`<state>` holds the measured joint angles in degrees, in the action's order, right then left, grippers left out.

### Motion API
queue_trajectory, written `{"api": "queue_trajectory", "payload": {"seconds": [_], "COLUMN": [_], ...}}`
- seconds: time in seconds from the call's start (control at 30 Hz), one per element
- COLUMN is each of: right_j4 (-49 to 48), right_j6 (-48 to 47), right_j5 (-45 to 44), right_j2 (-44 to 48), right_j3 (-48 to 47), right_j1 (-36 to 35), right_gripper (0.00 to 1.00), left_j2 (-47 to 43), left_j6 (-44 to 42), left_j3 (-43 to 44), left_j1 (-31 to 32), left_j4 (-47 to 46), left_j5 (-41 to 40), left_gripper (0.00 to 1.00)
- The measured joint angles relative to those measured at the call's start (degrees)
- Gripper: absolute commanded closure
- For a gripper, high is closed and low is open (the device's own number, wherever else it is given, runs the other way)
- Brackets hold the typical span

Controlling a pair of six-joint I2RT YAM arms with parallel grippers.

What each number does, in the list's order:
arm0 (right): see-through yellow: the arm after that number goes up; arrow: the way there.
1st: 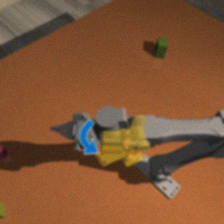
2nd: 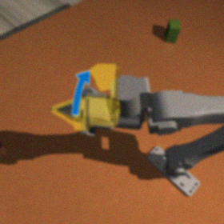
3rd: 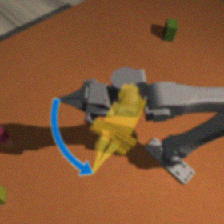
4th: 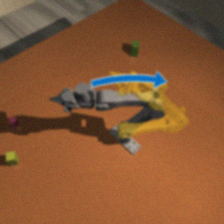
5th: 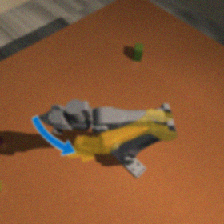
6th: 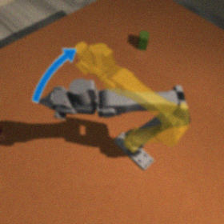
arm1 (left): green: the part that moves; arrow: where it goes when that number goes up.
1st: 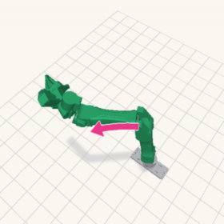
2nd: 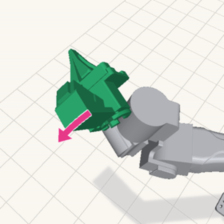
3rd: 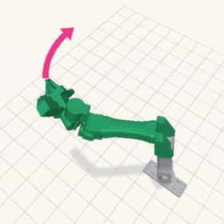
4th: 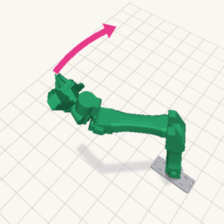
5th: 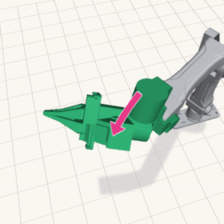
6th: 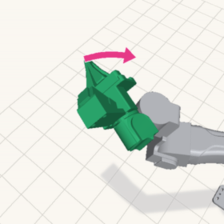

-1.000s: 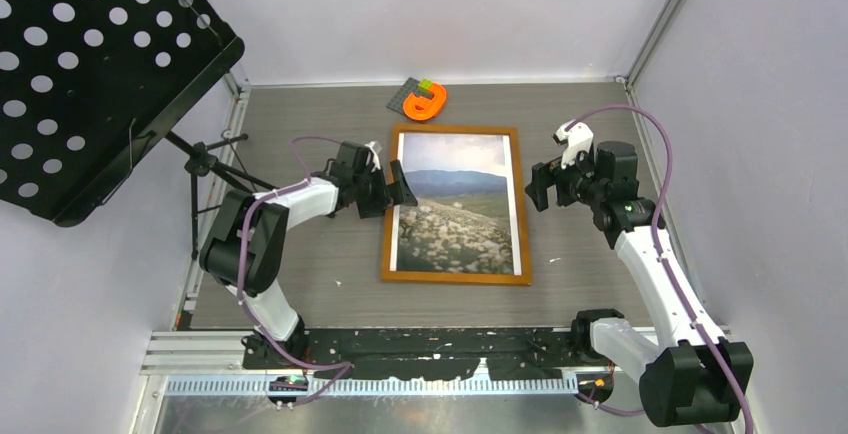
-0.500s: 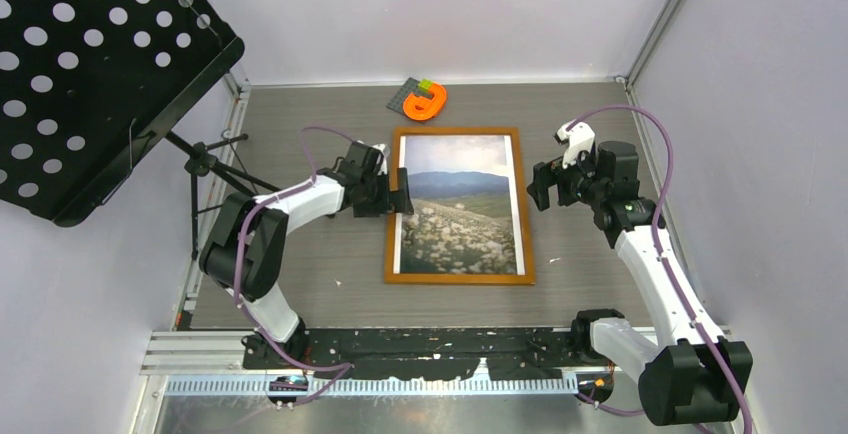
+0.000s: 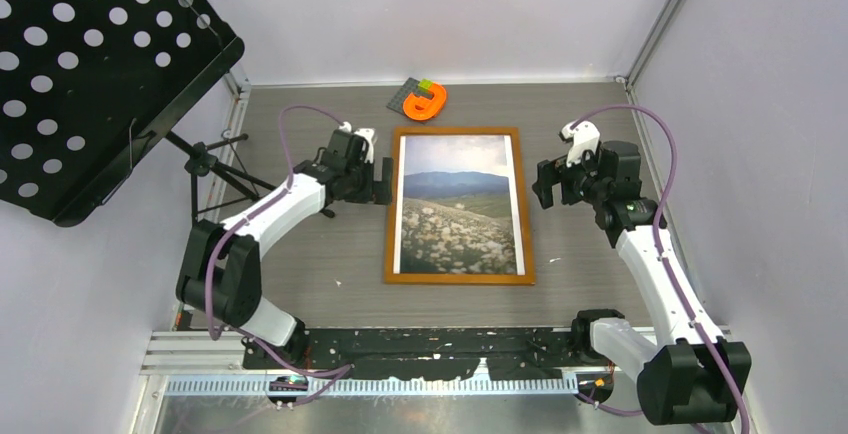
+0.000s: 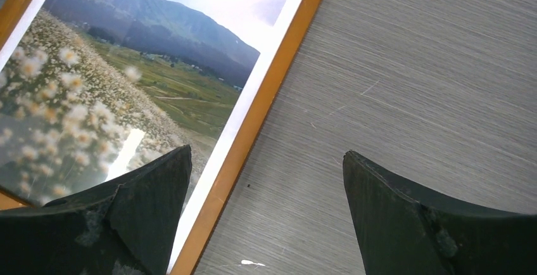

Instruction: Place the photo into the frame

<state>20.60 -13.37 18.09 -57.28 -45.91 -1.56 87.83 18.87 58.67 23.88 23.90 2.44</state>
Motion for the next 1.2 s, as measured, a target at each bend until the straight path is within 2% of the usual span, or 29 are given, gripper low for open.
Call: {"api": "queue_trajectory", "payload": {"seconds": [0.3,0.43,0.8,1.0,1.2], "right_j4": [0.42,0.76,1.7,3.41,5.86], "right_j6": [1.99,3.69,7.96,8.92,8.96], "right_j5": [-4.15,-5.31,-3.41,-4.57,-9.4], "right_j2": [-0.98,-1.11,-0.42,2.56,8.39], "right_j3": [0.0,-0.07,-0.09,-0.46,-1.07], "right_j1": [1.86,4.52,12.52,12.68,12.68], "right_gripper": [0.05,0.05,0.05,0.05,0.05], "left_j2": [-7.28,-13.44,-36.68,-45.0,-49.24], "left_j6": [-5.38,-8.15,-14.99,-15.37,-15.47], "left_j3": [0.68,-1.95,-17.62,-19.06,-19.08], "left_j1": [-6.32,-8.24,-8.44,-8.68,-8.96], "left_j4": [1.75,-0.22,-10.82,-12.92,-11.82], "left_j5": [-3.98,-4.98,-8.15,-8.44,-6.82], "left_gripper": [0.0,0.01,0.01,0.0,0.0]}}
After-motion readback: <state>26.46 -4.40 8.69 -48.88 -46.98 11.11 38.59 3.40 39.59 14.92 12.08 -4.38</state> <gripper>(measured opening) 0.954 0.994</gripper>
